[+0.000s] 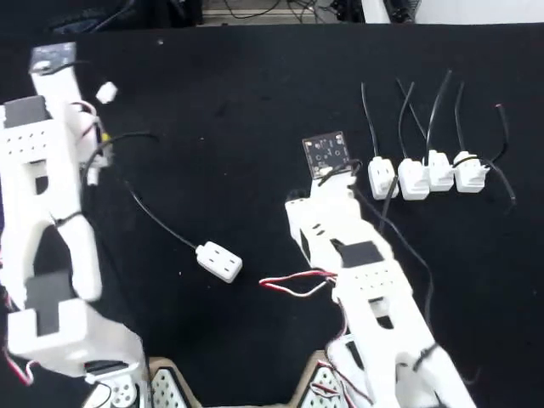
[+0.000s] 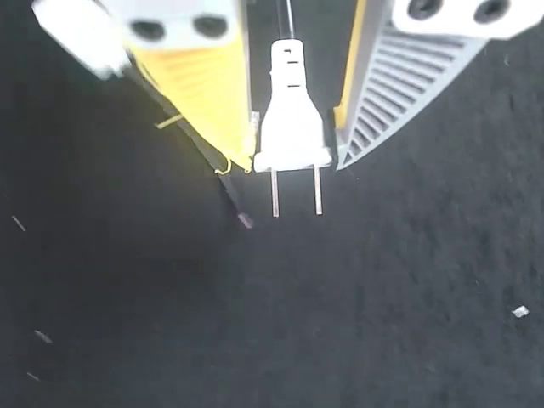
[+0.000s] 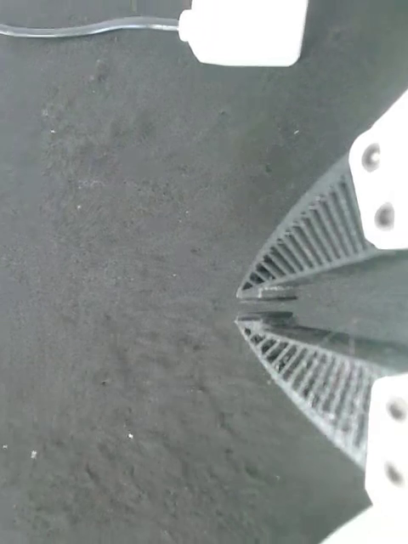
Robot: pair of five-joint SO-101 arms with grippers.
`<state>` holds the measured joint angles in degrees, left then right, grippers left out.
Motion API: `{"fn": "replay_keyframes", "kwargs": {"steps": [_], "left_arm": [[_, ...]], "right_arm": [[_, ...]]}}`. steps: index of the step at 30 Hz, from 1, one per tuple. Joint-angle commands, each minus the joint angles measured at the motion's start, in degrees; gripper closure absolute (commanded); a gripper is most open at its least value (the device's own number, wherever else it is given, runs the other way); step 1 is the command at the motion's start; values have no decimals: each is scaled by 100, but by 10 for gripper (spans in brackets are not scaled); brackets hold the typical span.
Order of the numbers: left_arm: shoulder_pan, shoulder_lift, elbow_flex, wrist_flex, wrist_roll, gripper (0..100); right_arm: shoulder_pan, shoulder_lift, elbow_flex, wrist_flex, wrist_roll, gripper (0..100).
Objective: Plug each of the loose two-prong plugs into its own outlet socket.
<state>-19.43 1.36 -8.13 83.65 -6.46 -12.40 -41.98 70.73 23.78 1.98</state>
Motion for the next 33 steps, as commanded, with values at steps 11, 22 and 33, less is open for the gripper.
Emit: {"fn": "replay_keyframes", "kwargs": {"steps": [11,22,33], "left_arm": [[3415,-3288,3960,-1521,53,971],[4848,-4211,6325,-4589,1081,870],[3503,-4686,5710,-3569,1618,722]], "right_arm": [[1776,-4927,180,3578,835,977],[1802,-6615,2062,3789,1160,976],[1618,-6642,1982,3798,1169,945]]}}
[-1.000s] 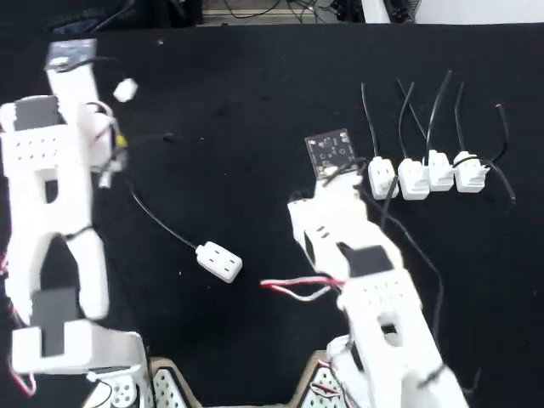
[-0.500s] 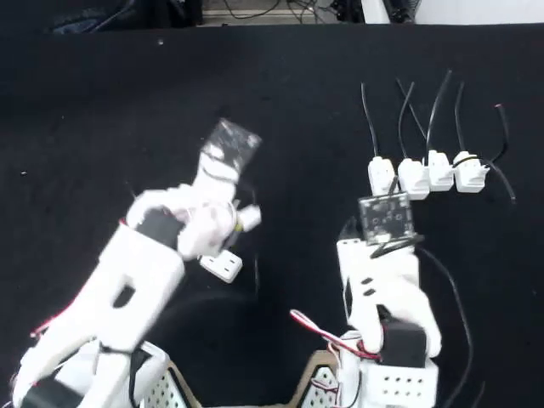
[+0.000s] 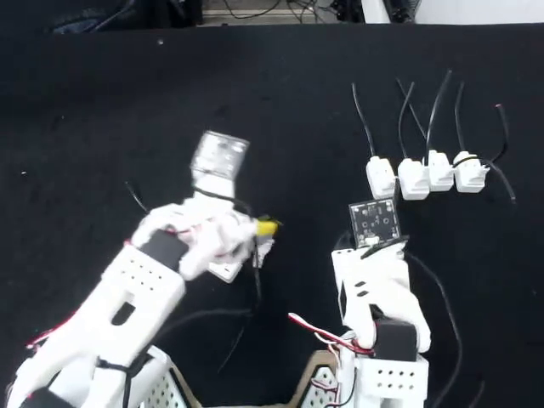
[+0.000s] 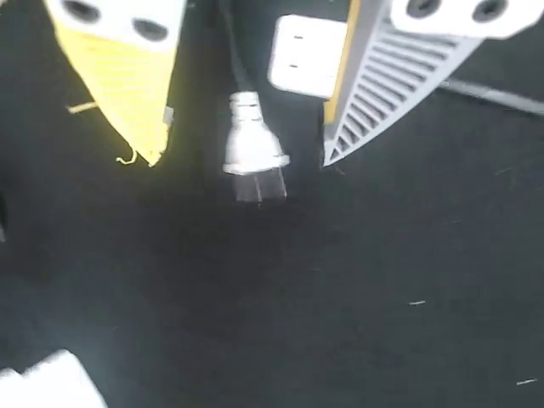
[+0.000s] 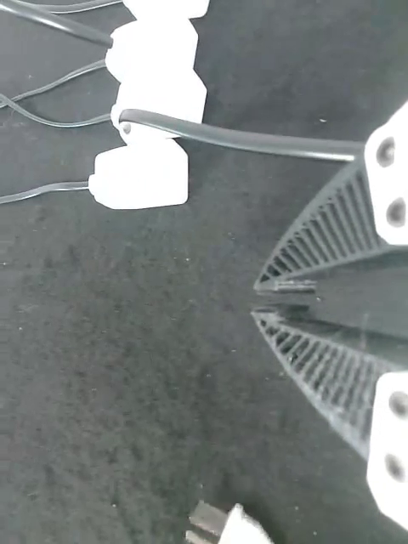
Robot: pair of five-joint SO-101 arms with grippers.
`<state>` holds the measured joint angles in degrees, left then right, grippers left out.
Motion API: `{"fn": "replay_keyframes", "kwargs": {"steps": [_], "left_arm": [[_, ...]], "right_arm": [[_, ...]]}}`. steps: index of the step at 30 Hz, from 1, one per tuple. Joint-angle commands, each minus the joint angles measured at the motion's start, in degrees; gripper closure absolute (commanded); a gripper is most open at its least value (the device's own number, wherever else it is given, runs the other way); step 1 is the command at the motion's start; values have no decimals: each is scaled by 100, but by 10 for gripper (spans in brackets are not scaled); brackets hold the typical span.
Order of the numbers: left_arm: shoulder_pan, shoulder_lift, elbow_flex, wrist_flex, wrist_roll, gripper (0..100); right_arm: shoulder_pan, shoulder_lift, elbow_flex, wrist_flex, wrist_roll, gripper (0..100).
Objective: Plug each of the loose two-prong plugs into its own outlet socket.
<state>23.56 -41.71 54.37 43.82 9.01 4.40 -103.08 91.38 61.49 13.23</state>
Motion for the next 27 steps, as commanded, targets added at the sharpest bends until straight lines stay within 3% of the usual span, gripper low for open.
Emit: {"fn": "replay_keyframes", "kwargs": {"steps": [1,6,12,18,22,27], "left_arm": [[-1086,-396,-549,475,62,722],[-1947,-290,189,220,62,722],[-2105,18,980,-712,62,722],[-2615,571,1077,-1319,70,722],[-3116,1292,831,-1477,114,722],[-3495,2602,145,-1433,316,722]], "right_arm": [[-167,-532,-92,26,35,923],[-853,-514,-567,26,-18,894],[-1407,-40,-1288,18,-255,894],[-1468,1982,-3002,26,-475,894],[-2180,3749,-3530,-53,-1327,890],[-3007,5604,-3547,-862,-2338,889]]}}
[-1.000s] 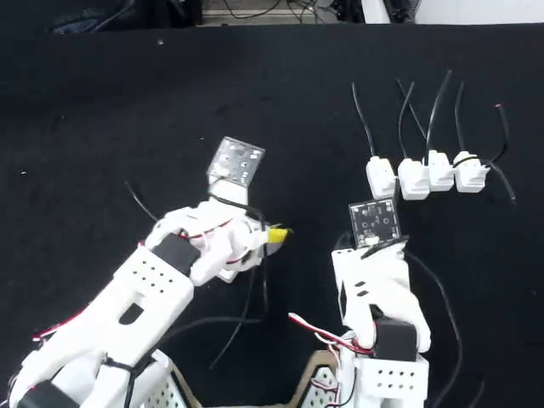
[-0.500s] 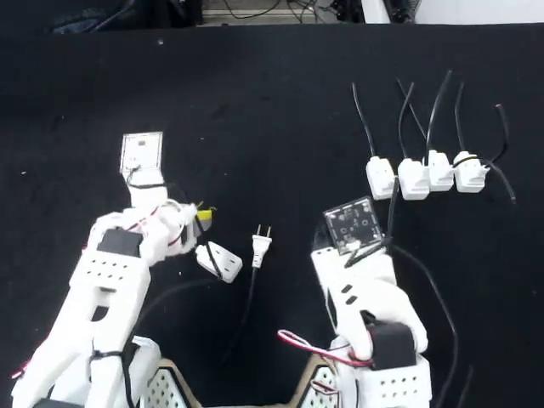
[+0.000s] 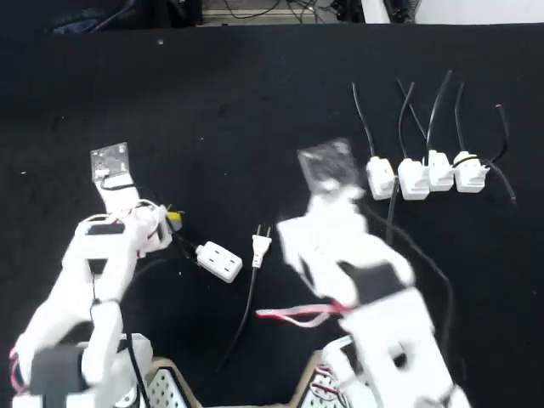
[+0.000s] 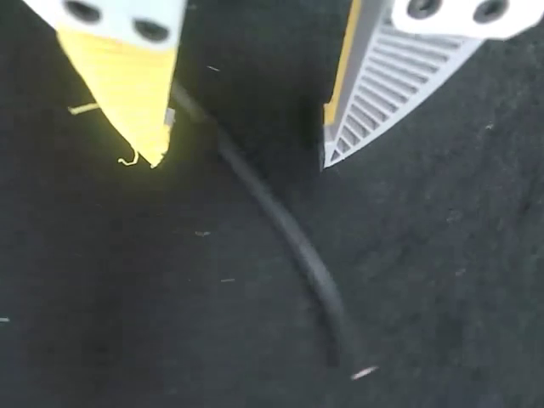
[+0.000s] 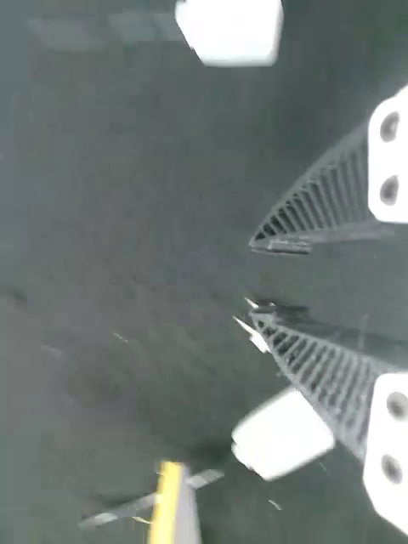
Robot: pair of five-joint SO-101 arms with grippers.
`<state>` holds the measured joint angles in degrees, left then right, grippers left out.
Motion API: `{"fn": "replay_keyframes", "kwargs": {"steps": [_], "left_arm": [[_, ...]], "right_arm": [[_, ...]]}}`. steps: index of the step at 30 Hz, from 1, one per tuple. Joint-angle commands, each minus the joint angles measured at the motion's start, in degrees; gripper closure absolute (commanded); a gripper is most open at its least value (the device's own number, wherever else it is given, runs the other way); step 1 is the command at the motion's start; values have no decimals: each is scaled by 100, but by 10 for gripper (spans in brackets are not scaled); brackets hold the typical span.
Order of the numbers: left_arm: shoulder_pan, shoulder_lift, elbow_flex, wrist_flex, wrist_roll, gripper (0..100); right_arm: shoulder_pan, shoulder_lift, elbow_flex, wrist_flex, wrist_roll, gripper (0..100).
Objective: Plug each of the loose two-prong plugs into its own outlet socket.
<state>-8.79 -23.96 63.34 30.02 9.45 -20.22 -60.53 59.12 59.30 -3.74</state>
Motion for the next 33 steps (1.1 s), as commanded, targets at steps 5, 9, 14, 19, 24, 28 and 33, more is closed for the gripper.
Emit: {"fn": "replay_keyframes", "kwargs": {"steps": [5,9,14,19,24,28,33], "left_arm": [[-954,1758,-1965,1196,431,722],[-1481,2136,-2431,1626,536,722],[-1851,2180,-2466,1653,1055,722],[-2088,2171,-2448,1670,1424,722],[-2079,2171,-2527,1820,1442,722],[-2070,2171,-2747,2215,1442,722],[-2062,2066,-2818,2382,1451,722]], "right_arm": [[-580,2659,-330,-1495,-730,889],[-712,3424,-338,-1934,-738,889],[-905,4066,-374,-2215,-765,889],[-905,4321,-338,-2189,-1459,889],[-923,4400,-382,-2189,-1547,888],[-1029,4576,-532,-2084,-1547,822],[-1037,5024,-901,-1767,-1556,827]]}}
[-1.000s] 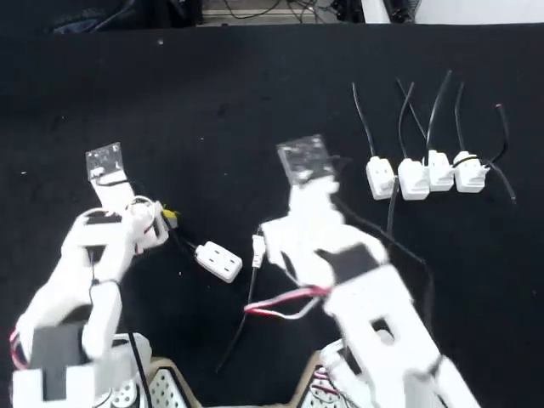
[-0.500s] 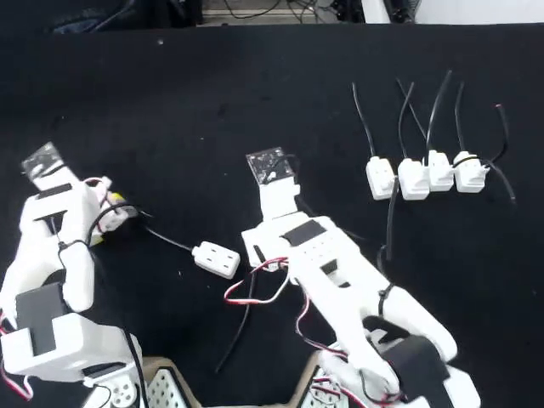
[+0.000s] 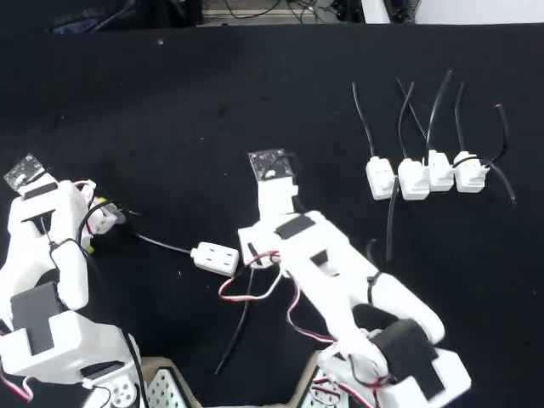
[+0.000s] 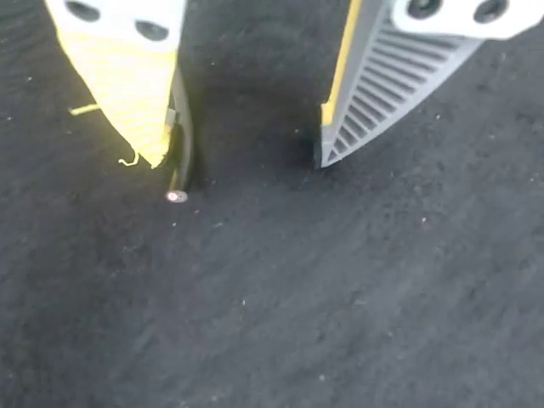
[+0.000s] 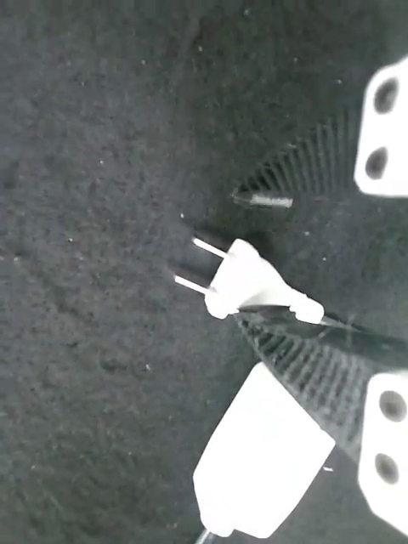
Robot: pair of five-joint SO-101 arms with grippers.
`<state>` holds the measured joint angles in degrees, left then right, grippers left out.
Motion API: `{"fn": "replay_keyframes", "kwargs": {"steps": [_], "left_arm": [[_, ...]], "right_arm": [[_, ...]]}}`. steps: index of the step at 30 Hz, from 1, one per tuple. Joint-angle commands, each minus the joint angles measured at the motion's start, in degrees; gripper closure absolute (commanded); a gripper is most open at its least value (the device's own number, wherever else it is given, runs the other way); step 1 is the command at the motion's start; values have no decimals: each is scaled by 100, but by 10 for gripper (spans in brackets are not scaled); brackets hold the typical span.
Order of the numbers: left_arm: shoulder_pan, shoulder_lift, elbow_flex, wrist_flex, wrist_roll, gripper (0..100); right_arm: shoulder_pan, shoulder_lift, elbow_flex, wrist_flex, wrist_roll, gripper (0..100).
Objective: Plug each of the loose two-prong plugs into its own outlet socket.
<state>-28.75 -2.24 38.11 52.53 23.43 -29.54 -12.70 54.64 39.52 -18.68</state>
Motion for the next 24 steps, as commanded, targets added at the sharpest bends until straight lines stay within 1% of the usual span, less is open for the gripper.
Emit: {"fn": "replay_keyframes", "kwargs": {"steps": [1,4,5,7,9,10,13,15,19,21,24], "left_arm": [[-66,-202,-259,132,53,722],[-66,-642,-48,132,53,722],[-66,-818,66,123,53,722],[-48,-1222,321,97,53,722],[-31,-1644,558,88,53,722],[-31,-1829,673,26,53,722],[-31,-2295,1112,-413,26,722],[-22,-2567,1446,-756,26,722],[145,-2971,1903,-1143,9,722],[277,-3103,2000,-1169,9,722],[374,-3191,2044,-1160,9,722]], "right_arm": [[-114,338,-523,229,-62,855],[-316,602,-778,360,26,959],[-431,673,-866,413,176,981],[-624,804,-998,554,554,988],[-659,822,-1121,712,844,988],[-598,778,-1200,809,967,988],[9,391,-1516,1231,1609,988],[554,22,-1851,1644,2338,988],[1512,-620,-2853,2541,4193,988],[1758,-725,-3310,2980,5108,988],[1802,-629,-3442,3596,6884,988]]}}
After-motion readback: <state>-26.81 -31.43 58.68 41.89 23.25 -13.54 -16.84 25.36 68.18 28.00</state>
